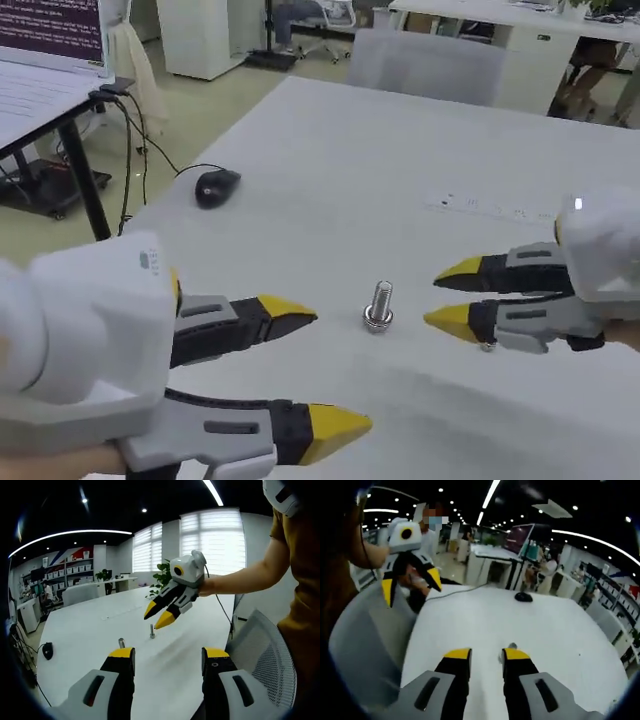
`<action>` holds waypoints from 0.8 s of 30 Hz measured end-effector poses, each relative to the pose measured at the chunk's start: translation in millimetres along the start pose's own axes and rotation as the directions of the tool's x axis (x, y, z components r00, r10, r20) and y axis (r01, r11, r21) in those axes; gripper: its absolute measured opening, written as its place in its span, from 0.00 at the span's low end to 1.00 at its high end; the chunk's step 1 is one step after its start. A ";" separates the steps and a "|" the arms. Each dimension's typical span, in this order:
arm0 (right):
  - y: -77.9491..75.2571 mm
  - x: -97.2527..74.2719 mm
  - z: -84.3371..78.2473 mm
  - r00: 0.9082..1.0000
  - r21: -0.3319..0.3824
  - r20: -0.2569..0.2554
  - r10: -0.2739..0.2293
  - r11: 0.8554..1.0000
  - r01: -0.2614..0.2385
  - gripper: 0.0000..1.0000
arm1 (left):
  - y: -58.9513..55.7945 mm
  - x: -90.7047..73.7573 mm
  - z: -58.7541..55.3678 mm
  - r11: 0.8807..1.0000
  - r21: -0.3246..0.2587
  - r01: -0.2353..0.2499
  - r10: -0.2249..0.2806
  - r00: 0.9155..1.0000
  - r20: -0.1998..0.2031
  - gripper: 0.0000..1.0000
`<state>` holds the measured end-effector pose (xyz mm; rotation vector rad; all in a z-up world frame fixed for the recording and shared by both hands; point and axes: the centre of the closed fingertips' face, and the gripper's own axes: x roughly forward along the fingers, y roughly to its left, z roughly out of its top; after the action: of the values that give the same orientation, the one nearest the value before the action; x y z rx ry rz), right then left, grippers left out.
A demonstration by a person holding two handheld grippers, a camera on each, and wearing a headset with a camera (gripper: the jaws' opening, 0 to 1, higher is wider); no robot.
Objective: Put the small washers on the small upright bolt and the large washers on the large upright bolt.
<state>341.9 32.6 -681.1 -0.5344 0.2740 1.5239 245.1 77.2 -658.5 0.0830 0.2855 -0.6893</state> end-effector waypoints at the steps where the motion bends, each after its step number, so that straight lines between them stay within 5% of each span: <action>1: 3.7 -8.4 0.6 0.999 0.014 0.028 -0.020 1.000 0.019 0.25 | -1.3 0.5 1.2 1.000 -0.001 0.005 -0.005 1.000 0.003 0.53; 6: 31.5 -36.4 -5.7 0.994 0.053 0.106 -0.032 0.998 0.027 0.28 | -7.7 5.2 7.4 0.999 -0.010 0.031 -0.030 0.999 0.024 0.53; 12: 56.3 -68.4 -29.9 0.984 0.198 0.164 -0.063 0.980 0.029 0.34 | -12.4 6.7 14.0 0.999 -0.019 0.047 -0.046 0.998 0.041 0.54; 24: 66.5 -115.5 -53.6 0.947 0.336 0.201 -0.252 0.926 0.175 0.50 | -18.3 -9.0 5.2 0.999 -0.039 0.026 -0.026 1.000 0.015 0.57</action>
<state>279.4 -96.7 -681.0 -0.1176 0.2538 1.2832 228.1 67.7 -650.6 0.0372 0.2862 -0.7098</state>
